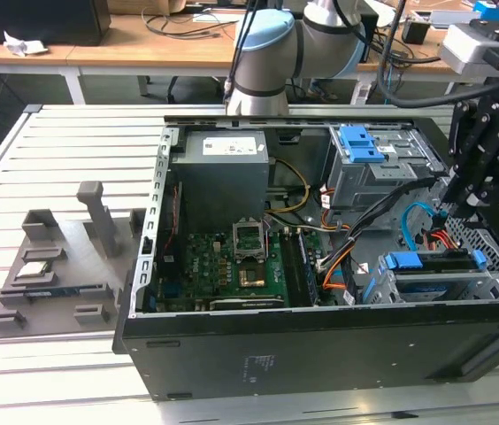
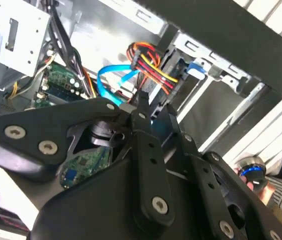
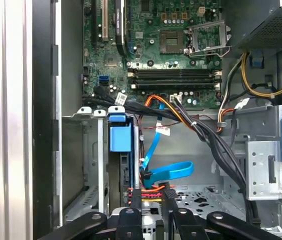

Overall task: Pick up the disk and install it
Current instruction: 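Insert the second disk wire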

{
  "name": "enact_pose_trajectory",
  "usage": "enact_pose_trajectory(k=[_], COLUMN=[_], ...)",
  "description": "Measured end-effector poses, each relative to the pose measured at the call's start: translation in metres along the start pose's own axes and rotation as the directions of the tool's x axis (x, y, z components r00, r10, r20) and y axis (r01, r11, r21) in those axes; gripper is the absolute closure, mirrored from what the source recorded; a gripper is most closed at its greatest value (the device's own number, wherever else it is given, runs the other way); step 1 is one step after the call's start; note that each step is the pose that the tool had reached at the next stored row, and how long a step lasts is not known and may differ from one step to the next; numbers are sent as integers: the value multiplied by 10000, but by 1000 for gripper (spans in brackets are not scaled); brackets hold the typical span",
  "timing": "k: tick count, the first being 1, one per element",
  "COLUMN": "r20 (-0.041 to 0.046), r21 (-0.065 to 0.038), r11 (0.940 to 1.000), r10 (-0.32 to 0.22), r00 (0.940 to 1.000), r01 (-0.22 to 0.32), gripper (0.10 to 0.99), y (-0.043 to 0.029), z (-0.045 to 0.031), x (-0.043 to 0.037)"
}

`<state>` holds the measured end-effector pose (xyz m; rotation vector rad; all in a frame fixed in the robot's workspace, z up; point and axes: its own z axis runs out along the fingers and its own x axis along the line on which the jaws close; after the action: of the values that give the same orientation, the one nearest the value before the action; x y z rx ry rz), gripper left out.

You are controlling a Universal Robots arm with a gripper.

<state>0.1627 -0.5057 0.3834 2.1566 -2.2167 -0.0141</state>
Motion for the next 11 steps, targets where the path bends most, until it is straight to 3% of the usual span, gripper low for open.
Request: enact_pose_trajectory(k=[2, 6, 11], r20=[-3, -9, -13], r21=[2, 5, 6], r11=[10000, 9998, 9995], r10=[-58, -183, -315], r00=[10000, 9998, 9995], r01=[58, 183, 315], gripper=[784, 784, 784], y=[77, 96, 107], z=[26, 99, 123], x=[20, 57, 94])
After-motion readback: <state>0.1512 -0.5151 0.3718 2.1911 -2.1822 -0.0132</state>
